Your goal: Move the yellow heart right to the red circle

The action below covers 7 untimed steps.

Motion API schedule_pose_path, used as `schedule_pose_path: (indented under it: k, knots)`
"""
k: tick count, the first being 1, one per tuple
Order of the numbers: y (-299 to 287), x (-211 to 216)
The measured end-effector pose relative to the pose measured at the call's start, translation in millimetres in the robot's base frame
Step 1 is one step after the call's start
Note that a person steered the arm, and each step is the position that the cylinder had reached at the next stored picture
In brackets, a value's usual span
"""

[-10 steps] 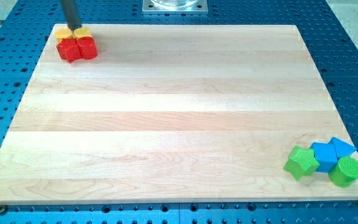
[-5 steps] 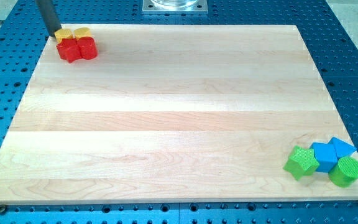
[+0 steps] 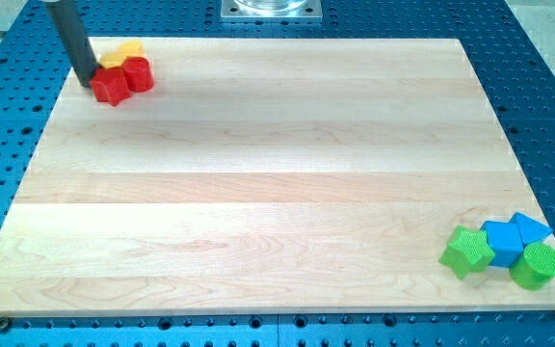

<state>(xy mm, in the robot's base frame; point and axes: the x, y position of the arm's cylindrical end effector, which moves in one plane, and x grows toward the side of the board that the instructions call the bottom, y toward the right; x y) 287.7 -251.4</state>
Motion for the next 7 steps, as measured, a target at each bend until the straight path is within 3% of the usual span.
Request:
schedule_pose_path:
  k: [3, 4, 5, 7]
  knots:
    - [-1.1, -13.8]
    - [-1.1, -76.7]
    - [5.1, -90.6]
    - [73.9, -68.6]
